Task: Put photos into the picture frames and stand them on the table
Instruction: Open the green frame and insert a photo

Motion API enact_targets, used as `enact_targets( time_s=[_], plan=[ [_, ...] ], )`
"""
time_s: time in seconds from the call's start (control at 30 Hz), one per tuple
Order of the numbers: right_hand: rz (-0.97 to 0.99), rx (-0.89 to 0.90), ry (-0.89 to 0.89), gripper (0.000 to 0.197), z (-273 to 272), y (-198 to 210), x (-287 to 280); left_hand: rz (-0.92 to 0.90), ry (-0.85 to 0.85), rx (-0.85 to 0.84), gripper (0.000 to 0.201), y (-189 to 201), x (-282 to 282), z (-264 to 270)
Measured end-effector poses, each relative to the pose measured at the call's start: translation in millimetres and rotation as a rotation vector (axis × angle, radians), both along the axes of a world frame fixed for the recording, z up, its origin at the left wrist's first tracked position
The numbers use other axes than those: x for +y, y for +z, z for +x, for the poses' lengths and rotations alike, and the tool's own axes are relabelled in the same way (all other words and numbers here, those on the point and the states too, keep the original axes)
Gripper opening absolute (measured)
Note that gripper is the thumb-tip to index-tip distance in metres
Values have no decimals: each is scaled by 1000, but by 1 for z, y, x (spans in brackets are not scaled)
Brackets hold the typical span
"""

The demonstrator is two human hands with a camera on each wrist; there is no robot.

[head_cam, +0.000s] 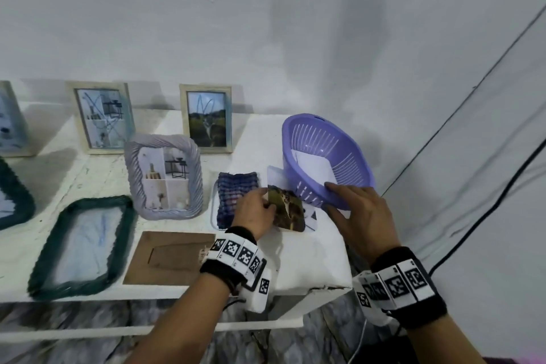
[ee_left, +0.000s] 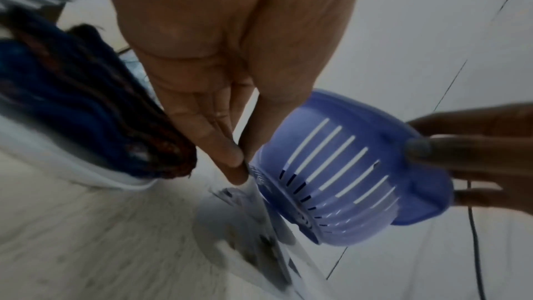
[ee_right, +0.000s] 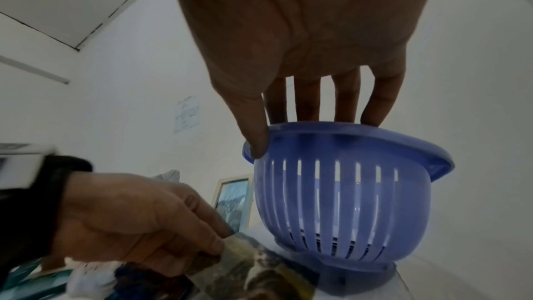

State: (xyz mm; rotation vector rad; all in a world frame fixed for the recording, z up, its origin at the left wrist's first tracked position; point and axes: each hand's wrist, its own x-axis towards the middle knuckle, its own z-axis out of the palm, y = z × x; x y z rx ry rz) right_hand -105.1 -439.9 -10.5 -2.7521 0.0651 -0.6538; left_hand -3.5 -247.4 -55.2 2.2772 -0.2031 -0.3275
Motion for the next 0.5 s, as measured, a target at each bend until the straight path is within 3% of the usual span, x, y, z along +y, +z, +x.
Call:
enact_targets(
  time_s=[0.17, 0.37, 0.5],
  plan=[
    [-111, -20, 53, 36, 2, -6, 10, 148, 27, 19, 36, -3, -19, 5],
    [-262, 111, 106, 33, 1, -21, 24, 278, -2, -38, 20, 1, -21, 1],
    [-236, 162, 140, 34, 2, -19, 23, 163, 49, -82, 20, -6, -5, 5]
  ],
)
